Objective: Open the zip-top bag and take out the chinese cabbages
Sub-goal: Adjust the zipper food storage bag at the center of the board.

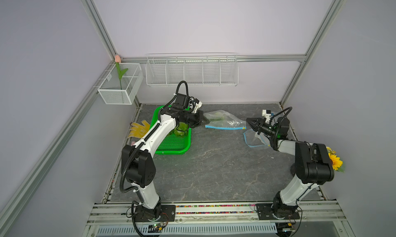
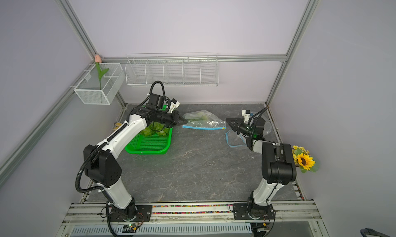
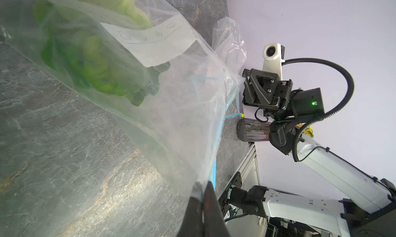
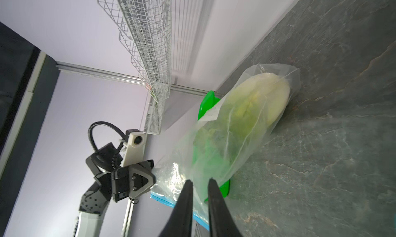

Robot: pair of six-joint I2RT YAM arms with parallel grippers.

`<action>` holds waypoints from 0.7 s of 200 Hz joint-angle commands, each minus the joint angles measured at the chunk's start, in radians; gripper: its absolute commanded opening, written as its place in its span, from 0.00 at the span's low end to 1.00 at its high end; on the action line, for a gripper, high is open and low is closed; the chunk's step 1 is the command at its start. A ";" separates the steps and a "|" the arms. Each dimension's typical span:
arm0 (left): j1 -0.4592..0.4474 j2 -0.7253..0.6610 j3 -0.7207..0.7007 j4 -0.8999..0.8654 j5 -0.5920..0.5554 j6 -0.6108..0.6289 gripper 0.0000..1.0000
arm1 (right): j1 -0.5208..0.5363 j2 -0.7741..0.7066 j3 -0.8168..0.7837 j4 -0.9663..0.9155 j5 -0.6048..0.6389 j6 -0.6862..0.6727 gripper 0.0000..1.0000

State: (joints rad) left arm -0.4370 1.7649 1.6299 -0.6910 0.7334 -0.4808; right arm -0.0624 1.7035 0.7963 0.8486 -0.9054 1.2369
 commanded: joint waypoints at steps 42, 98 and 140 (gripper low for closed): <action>-0.001 -0.006 -0.010 0.018 0.007 0.004 0.00 | 0.045 -0.130 0.114 -0.693 0.125 -0.504 0.86; 0.001 0.002 -0.018 0.012 0.029 0.011 0.00 | 0.110 -0.088 0.207 -0.698 0.092 -0.539 0.70; 0.002 0.004 -0.021 -0.002 0.027 0.028 0.00 | 0.101 -0.098 0.222 -0.654 0.043 -0.480 0.24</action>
State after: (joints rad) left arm -0.4366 1.7653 1.6165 -0.6807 0.7422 -0.4793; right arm 0.0429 1.6054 1.0092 0.1715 -0.8165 0.7303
